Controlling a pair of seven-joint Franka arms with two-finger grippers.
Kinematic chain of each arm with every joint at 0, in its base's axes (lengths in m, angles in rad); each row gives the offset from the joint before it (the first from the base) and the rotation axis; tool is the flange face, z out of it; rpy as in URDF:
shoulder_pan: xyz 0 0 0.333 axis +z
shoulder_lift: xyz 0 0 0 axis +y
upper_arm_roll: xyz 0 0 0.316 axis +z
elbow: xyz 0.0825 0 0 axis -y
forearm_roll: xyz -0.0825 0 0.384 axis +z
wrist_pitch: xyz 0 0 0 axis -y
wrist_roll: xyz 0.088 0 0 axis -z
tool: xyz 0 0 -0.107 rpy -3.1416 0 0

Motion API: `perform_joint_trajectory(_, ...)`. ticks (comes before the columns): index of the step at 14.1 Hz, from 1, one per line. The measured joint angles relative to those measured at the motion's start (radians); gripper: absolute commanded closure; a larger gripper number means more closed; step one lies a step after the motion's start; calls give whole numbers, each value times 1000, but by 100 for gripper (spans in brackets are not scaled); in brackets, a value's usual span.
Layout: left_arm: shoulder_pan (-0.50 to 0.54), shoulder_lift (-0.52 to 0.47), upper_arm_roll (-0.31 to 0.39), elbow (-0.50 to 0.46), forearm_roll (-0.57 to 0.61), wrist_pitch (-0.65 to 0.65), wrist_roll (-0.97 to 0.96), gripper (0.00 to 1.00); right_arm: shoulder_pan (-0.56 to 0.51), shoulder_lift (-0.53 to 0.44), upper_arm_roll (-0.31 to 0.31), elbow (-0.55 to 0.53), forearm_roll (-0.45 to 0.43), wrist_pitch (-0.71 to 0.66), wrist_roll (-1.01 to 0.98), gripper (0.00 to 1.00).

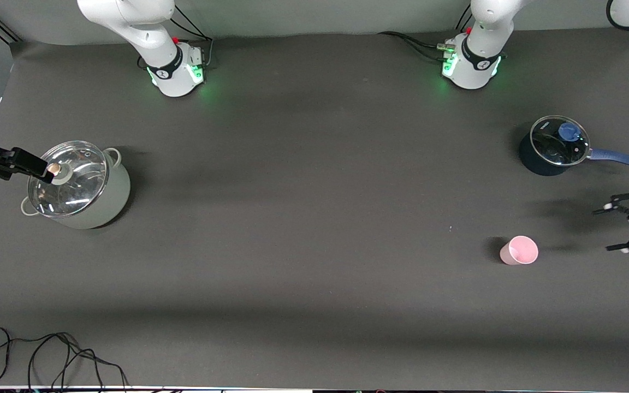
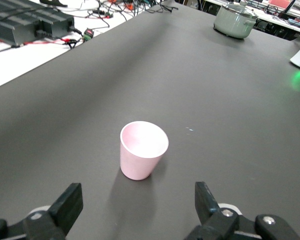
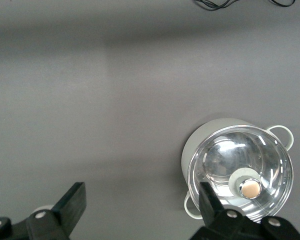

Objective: Transfer pink cup from left to right arm
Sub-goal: 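Move the left gripper down to the pink cup and open it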

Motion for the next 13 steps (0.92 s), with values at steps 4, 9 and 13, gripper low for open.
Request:
perform_joint_trajectory(4,-26,52,-6,-97,-128,118,226,0,0,0,-2,0,0,0,0,0)
perform_joint_trajectory(9,-52,105,-7,-177,-264,181,445,0,-1,0,-2,0,0,0,0,0)
perform_joint_trajectory(13,-65,143,-9,-200,-320,203,527,1,-2,0,-2,0,0,0,0,0)
